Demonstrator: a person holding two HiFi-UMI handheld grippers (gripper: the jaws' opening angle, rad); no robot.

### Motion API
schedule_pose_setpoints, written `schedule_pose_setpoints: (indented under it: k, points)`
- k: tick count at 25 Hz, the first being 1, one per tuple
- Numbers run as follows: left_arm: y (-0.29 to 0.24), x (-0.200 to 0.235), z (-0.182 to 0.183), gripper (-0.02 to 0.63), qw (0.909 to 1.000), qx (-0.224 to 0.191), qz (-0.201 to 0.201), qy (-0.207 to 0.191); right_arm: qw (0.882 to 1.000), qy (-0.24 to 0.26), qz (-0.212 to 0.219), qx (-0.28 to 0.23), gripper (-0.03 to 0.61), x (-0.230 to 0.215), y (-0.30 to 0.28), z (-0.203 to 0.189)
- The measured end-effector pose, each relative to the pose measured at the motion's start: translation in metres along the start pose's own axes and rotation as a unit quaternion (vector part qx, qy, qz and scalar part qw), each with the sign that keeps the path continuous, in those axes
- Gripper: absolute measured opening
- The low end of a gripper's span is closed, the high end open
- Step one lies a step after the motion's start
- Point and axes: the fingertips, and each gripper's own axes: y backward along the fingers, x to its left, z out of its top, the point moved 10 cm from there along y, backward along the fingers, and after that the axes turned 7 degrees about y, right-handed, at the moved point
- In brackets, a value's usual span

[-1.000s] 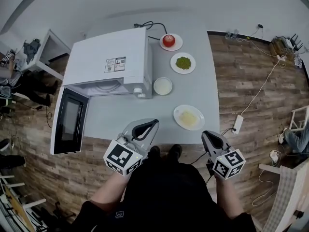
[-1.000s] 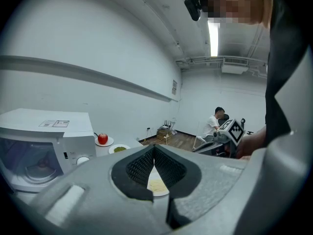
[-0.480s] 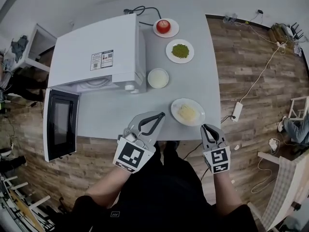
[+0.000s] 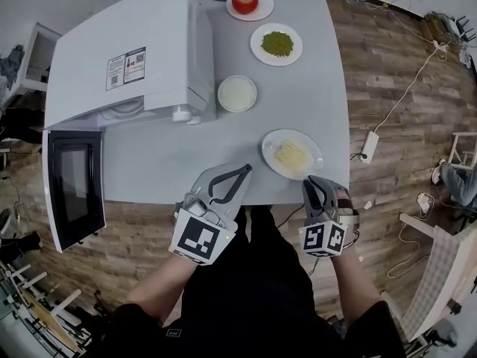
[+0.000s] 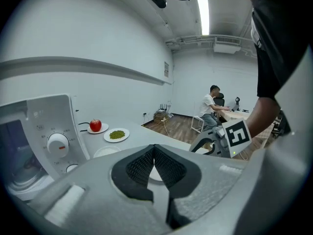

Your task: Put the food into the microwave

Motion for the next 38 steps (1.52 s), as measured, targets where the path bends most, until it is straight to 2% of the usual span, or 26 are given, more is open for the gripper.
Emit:
schedule_pose_setpoints:
  k: [7, 14, 23, 29, 35, 38]
  points:
    - [-0.005, 0.016, -0.021, 0.008, 0.9998, -0.004, 0.011, 0.017, 0.994, 0.103, 0.017, 0.025, 0.077, 0.022, -0.017, -0.001]
    - [-0.007, 0.022, -0.029, 0.008, 0.9997, 0.014, 0.008, 0.017, 0.991, 0.125, 0.020, 0.043, 0.114, 0.024, -0.030, 0.002]
    - [-0.013, 0.023, -0.030, 0.009, 0.9997, 0.019, -0.007, 0.016, 0.985, 0.164, -0.008, 0.049, 0.118, 0.025, -0.039, 0.007]
    - [-0.016, 0.024, -0.034, 0.008, 0.9995, 0.026, -0.009, 0.015, 0.982, 0.179, -0.031, 0.049, 0.081, 0.021, -0.050, 0.011]
    - [-0.023, 0.024, -0.043, 0.009, 0.9993, 0.028, -0.012, 0.019, 0.970, 0.225, -0.073, 0.051, 0.075, 0.021, -0.059, 0.014]
    - [-0.026, 0.024, -0.046, 0.009, 0.9993, 0.029, -0.014, 0.021, 0.969, 0.223, -0.090, 0.051, 0.075, 0.020, -0.063, 0.014]
